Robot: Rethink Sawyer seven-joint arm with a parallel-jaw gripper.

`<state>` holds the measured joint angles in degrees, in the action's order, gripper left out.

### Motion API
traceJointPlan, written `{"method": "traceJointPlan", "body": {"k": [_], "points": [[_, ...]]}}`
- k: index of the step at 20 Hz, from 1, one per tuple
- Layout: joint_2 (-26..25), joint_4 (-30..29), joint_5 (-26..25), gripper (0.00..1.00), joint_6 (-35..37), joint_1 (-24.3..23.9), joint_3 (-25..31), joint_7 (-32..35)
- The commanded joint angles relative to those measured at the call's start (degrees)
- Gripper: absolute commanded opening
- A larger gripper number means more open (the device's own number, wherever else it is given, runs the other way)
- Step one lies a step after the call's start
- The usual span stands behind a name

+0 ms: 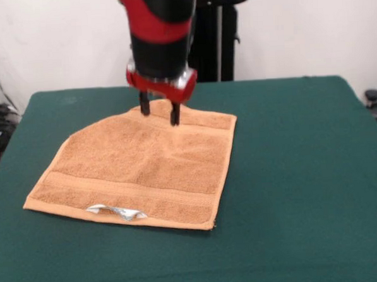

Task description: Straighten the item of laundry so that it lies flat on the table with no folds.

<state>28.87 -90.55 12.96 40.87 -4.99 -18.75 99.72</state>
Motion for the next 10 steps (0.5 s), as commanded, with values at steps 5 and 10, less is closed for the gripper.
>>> {"method": "traceJointPlan", "body": {"k": [5,10], "points": [[13.23,-10.17,-1.07,1.0,8.83,4.02,-2.98,11.04],[7.35,-7.23,0.13,1.0,3.78,2.33,0.31,11.46]]}}
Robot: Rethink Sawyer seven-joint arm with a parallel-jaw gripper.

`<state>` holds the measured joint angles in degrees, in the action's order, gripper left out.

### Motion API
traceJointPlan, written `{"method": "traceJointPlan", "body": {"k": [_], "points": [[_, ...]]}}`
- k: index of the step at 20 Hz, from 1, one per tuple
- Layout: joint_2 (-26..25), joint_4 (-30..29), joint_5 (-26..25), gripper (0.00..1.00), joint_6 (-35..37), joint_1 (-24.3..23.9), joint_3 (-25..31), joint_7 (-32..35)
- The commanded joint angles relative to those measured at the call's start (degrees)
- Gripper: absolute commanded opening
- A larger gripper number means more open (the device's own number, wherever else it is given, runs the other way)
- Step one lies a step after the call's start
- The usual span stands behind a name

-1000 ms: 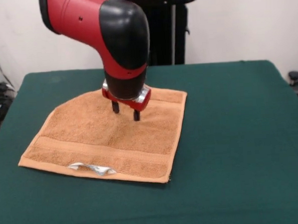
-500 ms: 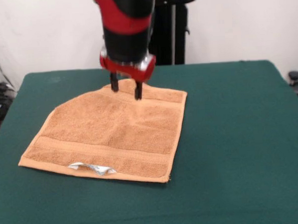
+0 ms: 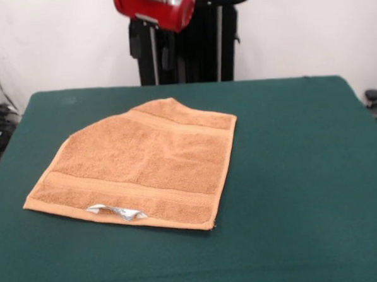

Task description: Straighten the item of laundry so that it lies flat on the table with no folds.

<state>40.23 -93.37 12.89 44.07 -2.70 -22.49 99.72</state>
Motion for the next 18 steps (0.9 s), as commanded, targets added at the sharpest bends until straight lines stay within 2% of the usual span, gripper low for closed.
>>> {"method": "traceJointPlan", "body": {"k": [1,8,18], "points": [[-5.5,-3.23,0.58,1.0,0.13,-0.37,4.75,11.72],[-11.98,0.8,2.75,1.0,-4.95,-1.67,7.85,12.92],[-18.45,5.41,4.73,1.0,-11.21,-2.85,10.22,13.27]]}}
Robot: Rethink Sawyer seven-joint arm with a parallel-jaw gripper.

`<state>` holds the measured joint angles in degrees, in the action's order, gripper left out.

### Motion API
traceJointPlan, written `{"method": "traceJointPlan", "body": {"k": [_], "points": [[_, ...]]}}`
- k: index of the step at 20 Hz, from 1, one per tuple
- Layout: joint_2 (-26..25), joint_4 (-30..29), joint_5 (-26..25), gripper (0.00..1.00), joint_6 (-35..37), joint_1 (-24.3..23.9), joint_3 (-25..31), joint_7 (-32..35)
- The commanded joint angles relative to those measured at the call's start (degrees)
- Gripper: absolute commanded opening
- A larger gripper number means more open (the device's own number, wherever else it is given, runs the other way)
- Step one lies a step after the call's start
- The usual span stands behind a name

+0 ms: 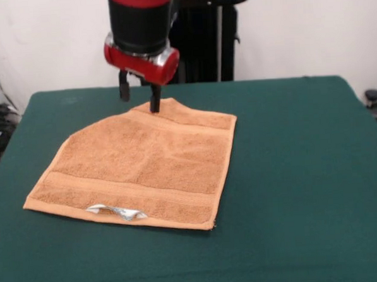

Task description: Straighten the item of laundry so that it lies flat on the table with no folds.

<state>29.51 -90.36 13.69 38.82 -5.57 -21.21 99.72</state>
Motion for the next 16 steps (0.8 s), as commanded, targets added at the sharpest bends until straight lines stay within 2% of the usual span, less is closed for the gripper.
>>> {"method": "traceJointPlan", "body": {"k": [1,10,14,16], "points": [[-8.53,3.1,4.13,1.0,-6.88,0.09,9.01,13.34],[-13.09,7.02,8.2,1.0,-7.3,-0.23,11.03,14.65],[-13.79,8.14,5.42,1.0,-8.2,0.2,9.4,10.73],[-11.9,4.6,3.81,1.0,-11.68,-0.55,10.04,8.4]]}}
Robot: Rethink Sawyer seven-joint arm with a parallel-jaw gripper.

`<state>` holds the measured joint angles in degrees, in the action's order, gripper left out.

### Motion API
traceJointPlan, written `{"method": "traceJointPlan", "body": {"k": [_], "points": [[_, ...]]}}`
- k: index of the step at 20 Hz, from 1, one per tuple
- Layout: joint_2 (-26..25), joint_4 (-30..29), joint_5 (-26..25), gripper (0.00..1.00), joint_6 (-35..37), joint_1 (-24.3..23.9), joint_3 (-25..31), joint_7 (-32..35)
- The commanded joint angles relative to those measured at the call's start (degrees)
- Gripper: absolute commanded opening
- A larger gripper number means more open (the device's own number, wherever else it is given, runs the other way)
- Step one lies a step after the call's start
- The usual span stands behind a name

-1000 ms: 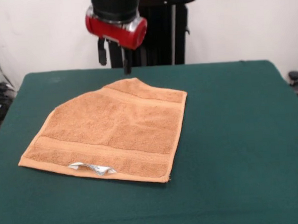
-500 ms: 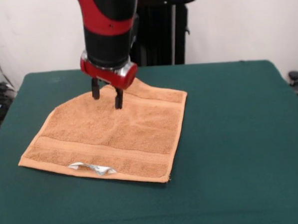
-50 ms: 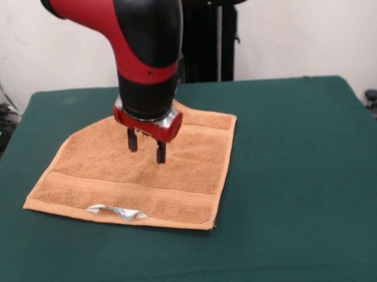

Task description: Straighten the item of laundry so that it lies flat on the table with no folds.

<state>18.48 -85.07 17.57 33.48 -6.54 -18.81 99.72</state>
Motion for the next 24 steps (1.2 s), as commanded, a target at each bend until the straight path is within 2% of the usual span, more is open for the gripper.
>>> {"method": "traceJointPlan", "body": {"k": [1,3,9,15,19,24], "points": [[0.16,-2.66,-0.74,1.0,-7.9,-0.07,8.22,7.35],[1.01,-3.44,-2.26,1.0,-8.56,0.34,7.48,6.34],[2.04,-1.03,-1.62,1.0,-2.27,0.01,6.74,5.77],[5.0,-10.81,-1.3,1.0,-12.02,-1.51,9.0,7.97],[4.46,-9.82,-2.23,1.0,-11.49,0.0,7.28,8.23],[5.17,-11.64,-2.55,1.0,-13.04,0.11,7.29,8.08]]}}
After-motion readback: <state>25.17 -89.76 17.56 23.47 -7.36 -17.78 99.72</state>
